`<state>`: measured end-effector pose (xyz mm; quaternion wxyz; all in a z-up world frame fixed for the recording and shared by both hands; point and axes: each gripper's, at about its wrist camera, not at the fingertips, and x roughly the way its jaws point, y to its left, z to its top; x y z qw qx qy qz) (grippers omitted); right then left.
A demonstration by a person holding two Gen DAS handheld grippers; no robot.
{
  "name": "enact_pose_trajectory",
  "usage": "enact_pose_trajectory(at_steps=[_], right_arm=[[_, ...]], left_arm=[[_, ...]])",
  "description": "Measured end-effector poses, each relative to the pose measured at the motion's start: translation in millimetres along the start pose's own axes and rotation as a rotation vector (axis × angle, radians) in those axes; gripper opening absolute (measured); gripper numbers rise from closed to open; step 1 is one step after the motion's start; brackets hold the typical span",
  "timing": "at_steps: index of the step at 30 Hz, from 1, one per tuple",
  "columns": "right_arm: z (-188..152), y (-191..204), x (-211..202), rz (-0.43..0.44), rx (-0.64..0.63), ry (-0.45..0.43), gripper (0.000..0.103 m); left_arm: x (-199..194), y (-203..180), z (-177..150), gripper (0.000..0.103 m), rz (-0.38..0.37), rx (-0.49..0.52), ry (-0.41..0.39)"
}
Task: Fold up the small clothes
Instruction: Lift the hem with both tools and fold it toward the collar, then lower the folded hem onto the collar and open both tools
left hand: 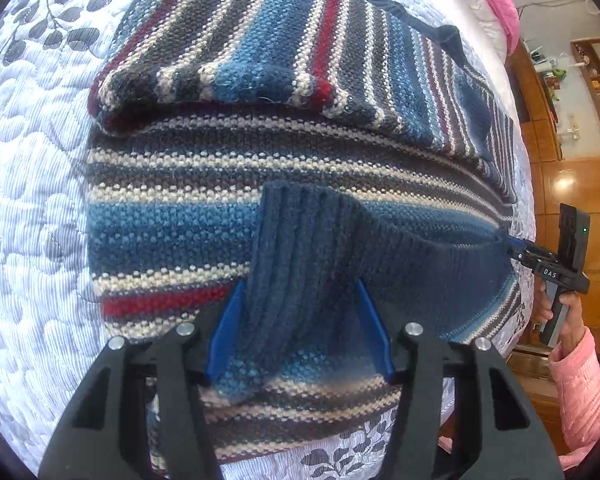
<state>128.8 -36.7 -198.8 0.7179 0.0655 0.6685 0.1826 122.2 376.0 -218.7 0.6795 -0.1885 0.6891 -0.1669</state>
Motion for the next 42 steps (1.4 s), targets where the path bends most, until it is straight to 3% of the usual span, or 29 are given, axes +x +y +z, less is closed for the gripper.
enact_pose_trajectory(at_steps=[1, 3, 5, 6, 7, 17, 25, 33, 42], right_arm=[[-1.3, 2.9, -2.4, -0.008, -0.016, -0.003, 0.017], [-2.2, 9.6, -7.1, -0.013, -0.048, -0.010, 0.011], [-4.8, 11.6, -14.0, 0.016, -0.050, -0.023, 0.010], [-6.7, 11.9, -19.1, 0.023, -0.048, -0.036, 0.010], [-8.6, 12.1, -24.5, 0.028, -0.047, -0.048, 0.010], [-5.2, 3.3, -88.8, 0.119, 0.025, -0.196, 0.010], [54.3, 3.2, -125.6, 0.103, 0.028, -0.331, 0.010], [140.8, -4.7, -116.9, 0.036, 0.029, -0.352, 0.010], [205.2, -32.3, -59.4, -0.050, 0.101, -0.292, 0.010]], left_arm=[[0.8, -0.5, 1.6, 0.055, 0.003, 0.005, 0.001], [2.0, -3.4, 3.2, 0.055, 0.017, 0.020, 0.003], [1.6, -6.9, 2.7, 0.039, 0.057, 0.044, -0.001], [-0.1, -9.5, 2.1, 0.024, 0.069, 0.061, -0.006], [-3.6, -10.9, 0.7, 0.017, 0.049, 0.067, -0.015], [-60.3, -29.3, -3.0, 0.015, -0.068, 0.055, -0.200], [-95.0, -37.1, 48.0, 0.015, -0.105, 0.036, -0.336], [-97.0, -36.3, 119.6, 0.015, -0.040, 0.036, -0.398], [-64.1, -17.8, 182.5, 0.015, 0.038, -0.023, -0.401]])
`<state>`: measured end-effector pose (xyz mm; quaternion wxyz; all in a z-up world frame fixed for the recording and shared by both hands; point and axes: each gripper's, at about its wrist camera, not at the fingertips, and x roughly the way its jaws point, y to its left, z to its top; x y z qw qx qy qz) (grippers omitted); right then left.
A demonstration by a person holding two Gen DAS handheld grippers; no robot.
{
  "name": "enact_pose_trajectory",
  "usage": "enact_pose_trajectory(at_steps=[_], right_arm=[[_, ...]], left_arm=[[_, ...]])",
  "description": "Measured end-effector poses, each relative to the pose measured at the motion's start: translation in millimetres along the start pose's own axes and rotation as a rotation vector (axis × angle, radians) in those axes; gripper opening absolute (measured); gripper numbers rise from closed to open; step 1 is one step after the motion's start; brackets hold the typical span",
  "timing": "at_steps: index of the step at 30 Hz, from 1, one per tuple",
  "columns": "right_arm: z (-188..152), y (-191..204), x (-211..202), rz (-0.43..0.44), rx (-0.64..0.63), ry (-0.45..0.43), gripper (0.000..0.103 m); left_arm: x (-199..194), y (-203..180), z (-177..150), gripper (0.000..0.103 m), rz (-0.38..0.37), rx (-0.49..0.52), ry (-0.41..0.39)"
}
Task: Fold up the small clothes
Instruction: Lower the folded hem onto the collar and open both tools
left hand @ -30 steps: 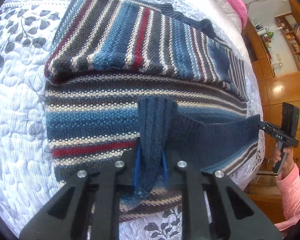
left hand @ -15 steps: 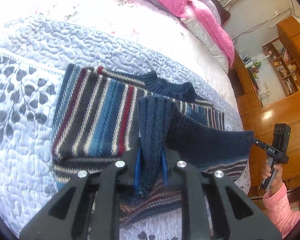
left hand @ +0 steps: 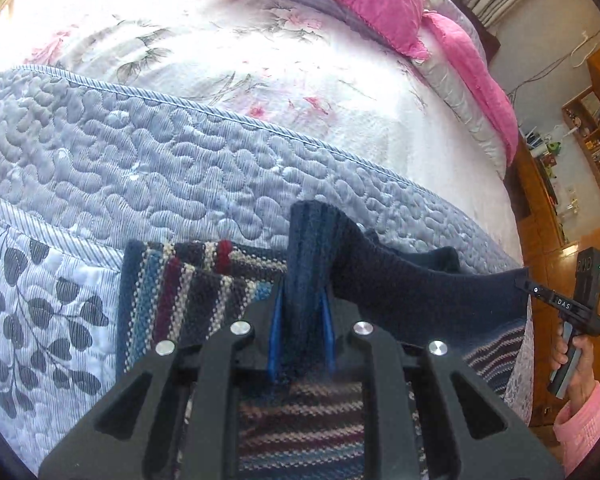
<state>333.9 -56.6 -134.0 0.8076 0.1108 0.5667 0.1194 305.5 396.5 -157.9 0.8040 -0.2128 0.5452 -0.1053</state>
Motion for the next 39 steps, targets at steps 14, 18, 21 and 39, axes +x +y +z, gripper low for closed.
enact_pose_trajectory(at_steps=[14, 18, 21, 39], right_arm=[[-8.9, -23.5, 41.4, -0.025, 0.074, 0.049, 0.037], [-36.1, -27.5, -3.6, 0.011, 0.070, 0.002, 0.050], [-73.9, -35.6, -26.6, 0.002, 0.053, 0.030, 0.052], [-195.2, -64.9, -41.2, 0.028, 0.163, 0.175, 0.012]], left_arm=[[26.1, 23.7, -5.3, 0.029, 0.126, -0.023, 0.053], [-11.4, 8.0, -19.4, 0.043, 0.138, 0.043, 0.001], [-31.4, -10.6, -45.6, 0.046, 0.128, 0.122, 0.019], [-0.7, -47.4, -124.7, 0.061, 0.183, 0.153, 0.151]])
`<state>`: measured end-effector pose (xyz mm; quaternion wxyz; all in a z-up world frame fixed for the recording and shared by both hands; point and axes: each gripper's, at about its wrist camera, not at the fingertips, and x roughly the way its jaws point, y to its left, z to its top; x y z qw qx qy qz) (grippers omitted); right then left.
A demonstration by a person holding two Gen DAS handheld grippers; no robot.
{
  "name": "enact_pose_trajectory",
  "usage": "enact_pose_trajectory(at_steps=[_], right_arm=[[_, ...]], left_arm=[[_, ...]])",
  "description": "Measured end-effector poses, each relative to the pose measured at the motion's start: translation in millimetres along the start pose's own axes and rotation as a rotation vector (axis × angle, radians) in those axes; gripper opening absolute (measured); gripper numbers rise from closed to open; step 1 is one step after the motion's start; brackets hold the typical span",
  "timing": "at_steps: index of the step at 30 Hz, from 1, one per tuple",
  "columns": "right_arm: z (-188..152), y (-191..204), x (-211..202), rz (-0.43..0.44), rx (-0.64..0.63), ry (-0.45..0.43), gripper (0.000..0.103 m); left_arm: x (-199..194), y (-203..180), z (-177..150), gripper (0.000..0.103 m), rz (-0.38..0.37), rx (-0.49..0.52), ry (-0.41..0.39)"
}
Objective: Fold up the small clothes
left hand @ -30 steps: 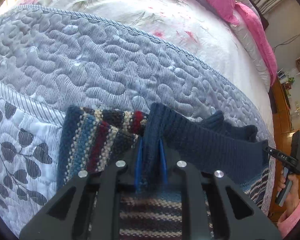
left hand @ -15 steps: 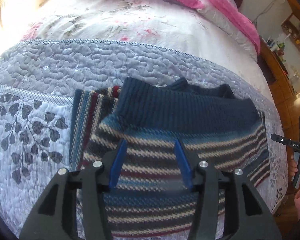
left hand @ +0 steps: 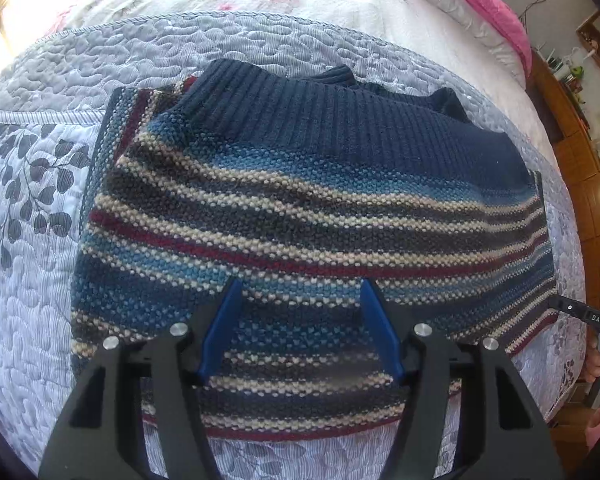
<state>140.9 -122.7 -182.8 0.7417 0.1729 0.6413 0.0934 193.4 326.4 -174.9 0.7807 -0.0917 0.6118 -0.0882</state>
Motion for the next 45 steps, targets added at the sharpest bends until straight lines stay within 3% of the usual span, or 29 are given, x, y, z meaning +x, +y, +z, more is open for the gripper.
enact_pose_trajectory(at_steps=[5, 7, 9, 14, 19, 22, 24, 25, 28, 32, 35, 38, 42, 45], right_arm=[[-8.1, -13.8, 21.3, -0.064, 0.016, 0.080, 0.012], [-4.6, -10.4, 20.5, -0.067, -0.001, 0.092, 0.017], [1.3, -2.0, 8.2, -0.085, -0.026, 0.071, 0.029], [33.4, 17.6, -17.6, -0.069, -0.080, -0.025, 0.036], [77.2, 26.8, -1.0, -0.042, -0.069, -0.050, 0.037], [96.6, 32.0, 13.5, -0.041, -0.066, -0.053, 0.045], [106.4, 36.2, 21.7, -0.055, -0.081, -0.049, 0.040], [110.6, 37.7, 25.6, -0.046, -0.081, -0.040, 0.024], [118.3, 42.5, 29.8, -0.035, -0.086, -0.023, 0.011], [122.0, 31.4, 12.6, -0.037, -0.043, -0.079, 0.010], [120.7, 17.0, 22.6, -0.087, -0.016, -0.051, 0.010], [115.4, 19.4, 41.0, -0.152, -0.072, -0.036, 0.010], [114.1, 21.6, 42.6, -0.172, -0.069, -0.050, 0.011], [109.7, 26.3, 32.7, -0.145, -0.080, -0.065, 0.025]], left_arm=[[13.8, 2.6, -0.3, 0.061, 0.007, -0.009, 0.020], [14.5, 3.4, 0.9, 0.061, 0.005, -0.019, 0.021], [10.1, 1.7, 3.2, 0.061, 0.008, -0.022, 0.028], [-7.1, -2.4, 10.6, 0.064, -0.007, -0.030, -0.008], [-0.5, -15.1, 21.5, 0.065, 0.009, -0.016, -0.012], [7.5, -18.2, 24.5, 0.066, 0.007, -0.026, -0.011], [14.6, -17.3, 28.1, 0.067, 0.013, -0.037, -0.003], [17.9, -16.3, 29.4, 0.067, 0.016, -0.043, 0.001], [24.2, -15.5, 32.5, 0.069, 0.025, -0.043, 0.009], [25.9, -17.8, 35.5, 0.070, 0.035, -0.017, 0.007], [28.4, -17.5, 35.8, 0.071, 0.029, -0.015, 0.004], [31.0, -19.0, 36.3, 0.072, 0.029, -0.007, -0.007], [31.8, -20.7, 36.2, 0.073, 0.032, 0.011, -0.011], [29.4, -21.7, 36.1, 0.073, 0.038, 0.010, -0.008]])
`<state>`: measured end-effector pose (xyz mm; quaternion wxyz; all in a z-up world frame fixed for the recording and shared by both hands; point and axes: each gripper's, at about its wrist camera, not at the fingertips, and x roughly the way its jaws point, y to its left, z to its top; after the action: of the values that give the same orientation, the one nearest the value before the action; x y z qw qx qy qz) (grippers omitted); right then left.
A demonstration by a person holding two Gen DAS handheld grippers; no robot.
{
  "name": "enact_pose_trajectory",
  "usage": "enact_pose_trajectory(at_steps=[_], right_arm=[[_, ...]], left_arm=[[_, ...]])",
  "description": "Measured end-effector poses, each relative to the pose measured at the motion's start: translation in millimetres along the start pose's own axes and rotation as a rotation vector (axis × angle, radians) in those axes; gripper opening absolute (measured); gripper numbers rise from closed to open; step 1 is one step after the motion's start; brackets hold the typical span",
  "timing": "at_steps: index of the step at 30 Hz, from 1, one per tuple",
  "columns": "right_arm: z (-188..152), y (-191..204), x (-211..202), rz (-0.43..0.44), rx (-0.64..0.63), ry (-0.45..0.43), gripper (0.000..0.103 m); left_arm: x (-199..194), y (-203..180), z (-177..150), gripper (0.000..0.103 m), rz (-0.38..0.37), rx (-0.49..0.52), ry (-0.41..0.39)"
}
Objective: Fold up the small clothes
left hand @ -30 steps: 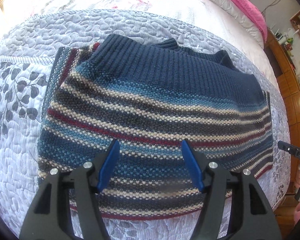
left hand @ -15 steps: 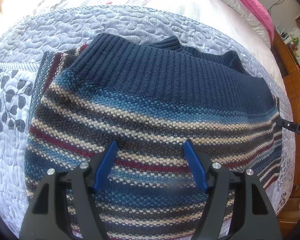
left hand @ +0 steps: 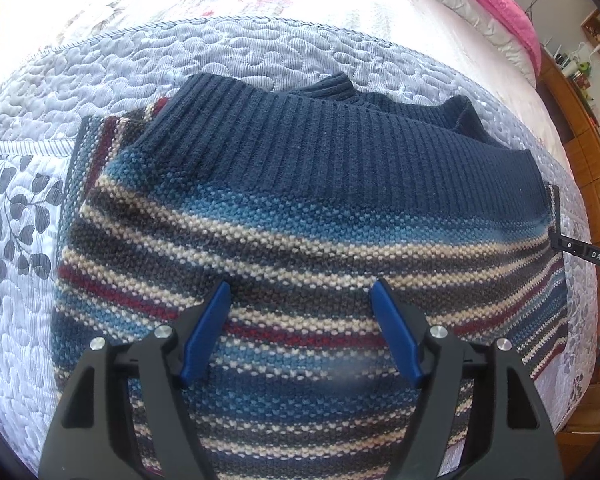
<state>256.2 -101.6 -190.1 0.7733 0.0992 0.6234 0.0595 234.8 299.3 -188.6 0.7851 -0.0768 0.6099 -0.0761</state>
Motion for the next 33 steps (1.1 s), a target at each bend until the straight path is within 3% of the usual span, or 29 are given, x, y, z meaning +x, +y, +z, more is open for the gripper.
enact_pose_trajectory(at_steps=[6, 11, 13, 15, 18, 27, 33], right_arm=[[-32.2, -4.4, -24.2, 0.000, -0.040, 0.011, 0.035], [-68.3, -12.0, -27.5, 0.028, -0.016, 0.056, 0.035], [-76.8, -12.4, -25.1, 0.032, -0.016, 0.069, 0.031], [-81.9, -13.4, -22.5, 0.029, -0.011, 0.070, 0.017], [-82.3, -12.2, -23.6, 0.033, -0.007, 0.056, 0.014], [-96.6, -30.7, -52.4, 0.063, 0.025, 0.016, 0.012], [-101.4, -37.5, -35.1, 0.055, 0.056, 0.049, 0.012]], left_arm=[[-14.0, -7.6, -2.2, 0.073, 0.028, 0.017, -0.036], [-21.6, -11.9, -6.8, 0.073, 0.054, 0.018, -0.053], [-26.3, -14.4, -9.1, 0.073, 0.060, 0.025, -0.066], [-30.4, -17.6, -11.2, 0.073, 0.066, 0.029, -0.078], [-36.0, -20.4, -11.9, 0.073, 0.072, 0.038, -0.091], [-43.9, -26.9, -8.2, 0.075, 0.070, 0.056, -0.109], [-34.0, -25.8, -7.7, 0.076, 0.079, 0.065, -0.087]])
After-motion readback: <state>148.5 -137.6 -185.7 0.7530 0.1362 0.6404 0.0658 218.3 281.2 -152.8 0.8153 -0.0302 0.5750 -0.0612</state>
